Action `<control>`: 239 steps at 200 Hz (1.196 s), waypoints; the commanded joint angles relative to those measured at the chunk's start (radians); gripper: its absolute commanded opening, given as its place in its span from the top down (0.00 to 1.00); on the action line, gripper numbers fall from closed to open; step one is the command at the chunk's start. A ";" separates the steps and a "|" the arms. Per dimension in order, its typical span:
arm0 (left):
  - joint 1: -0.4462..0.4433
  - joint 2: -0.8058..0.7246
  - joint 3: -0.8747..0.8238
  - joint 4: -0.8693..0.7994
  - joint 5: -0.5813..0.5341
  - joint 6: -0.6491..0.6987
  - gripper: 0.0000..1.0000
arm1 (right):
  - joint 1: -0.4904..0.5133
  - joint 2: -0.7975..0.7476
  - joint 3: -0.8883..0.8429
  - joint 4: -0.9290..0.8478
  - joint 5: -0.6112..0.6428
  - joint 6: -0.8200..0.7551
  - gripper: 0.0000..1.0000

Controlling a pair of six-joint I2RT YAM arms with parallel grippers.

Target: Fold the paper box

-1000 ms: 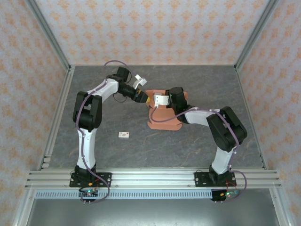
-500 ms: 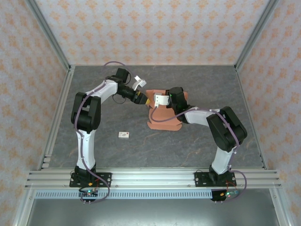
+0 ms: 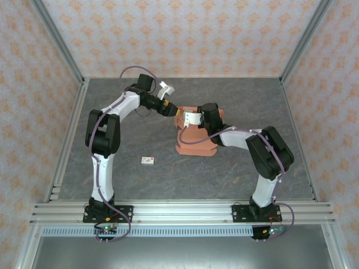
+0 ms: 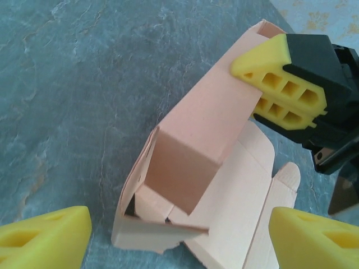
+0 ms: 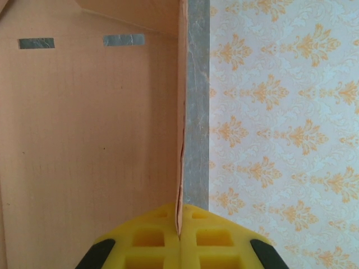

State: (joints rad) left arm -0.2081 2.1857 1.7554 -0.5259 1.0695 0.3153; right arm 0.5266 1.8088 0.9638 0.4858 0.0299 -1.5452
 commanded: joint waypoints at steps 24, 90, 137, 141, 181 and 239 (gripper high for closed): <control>-0.032 0.057 0.053 -0.033 0.014 0.028 0.16 | -0.004 0.011 0.026 -0.044 0.013 0.010 1.00; -0.032 -0.006 -0.060 0.008 0.018 0.036 0.23 | -0.004 0.012 0.030 -0.046 0.025 0.013 1.00; -0.032 -0.058 -0.152 0.088 0.024 -0.009 0.28 | -0.004 0.010 0.033 -0.044 0.027 0.017 1.00; -0.032 -0.061 -0.157 0.094 0.024 -0.012 0.28 | -0.004 0.010 0.032 -0.044 0.027 0.017 1.00; -0.033 -0.063 -0.165 0.116 0.036 -0.030 0.36 | -0.004 0.009 0.030 -0.044 0.027 0.020 1.00; -0.042 -0.073 -0.179 0.131 0.029 -0.033 0.48 | -0.004 0.013 0.038 -0.046 0.030 0.022 1.00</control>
State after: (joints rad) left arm -0.2424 2.1536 1.5917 -0.4282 1.0920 0.2882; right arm 0.5266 1.8095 0.9691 0.4702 0.0452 -1.5406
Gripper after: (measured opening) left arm 0.527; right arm 0.045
